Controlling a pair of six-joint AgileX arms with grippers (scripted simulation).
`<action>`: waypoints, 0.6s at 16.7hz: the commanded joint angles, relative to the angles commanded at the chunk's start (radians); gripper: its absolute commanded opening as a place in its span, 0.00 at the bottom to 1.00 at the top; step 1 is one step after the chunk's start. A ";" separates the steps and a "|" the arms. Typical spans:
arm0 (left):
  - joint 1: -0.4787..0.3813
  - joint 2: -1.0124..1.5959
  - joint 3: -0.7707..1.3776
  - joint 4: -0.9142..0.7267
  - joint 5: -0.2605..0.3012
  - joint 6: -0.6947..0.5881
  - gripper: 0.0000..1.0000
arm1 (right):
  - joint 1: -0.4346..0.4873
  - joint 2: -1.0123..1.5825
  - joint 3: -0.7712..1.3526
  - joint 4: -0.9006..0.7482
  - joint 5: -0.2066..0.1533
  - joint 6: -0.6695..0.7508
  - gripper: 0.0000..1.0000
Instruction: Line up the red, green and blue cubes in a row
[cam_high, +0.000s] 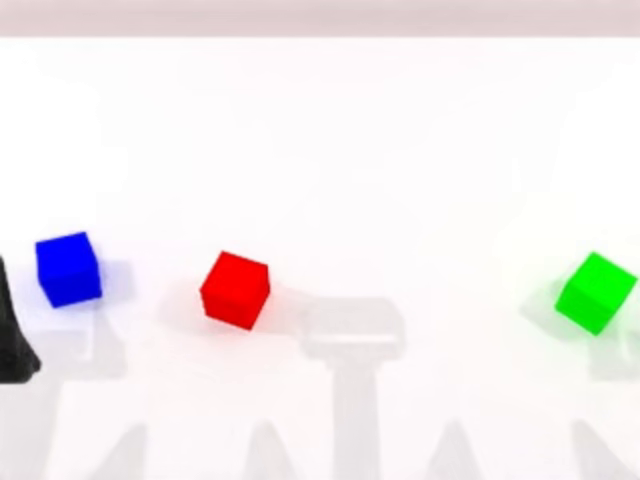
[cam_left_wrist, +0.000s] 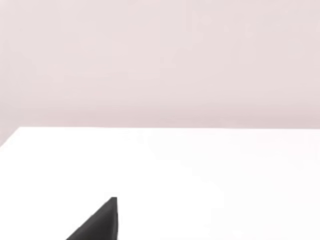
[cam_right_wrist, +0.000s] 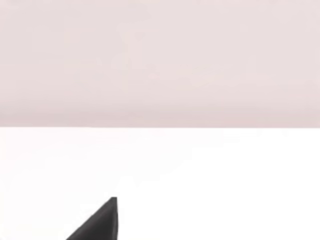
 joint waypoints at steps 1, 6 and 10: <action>0.000 0.000 0.000 0.000 0.000 0.000 1.00 | 0.000 0.000 0.000 0.000 0.000 0.000 1.00; -0.035 0.104 0.103 -0.072 0.003 -0.009 1.00 | 0.000 0.000 0.000 0.000 0.000 0.000 1.00; -0.108 0.377 0.347 -0.241 0.002 -0.028 1.00 | 0.000 0.000 0.000 0.000 0.000 0.000 1.00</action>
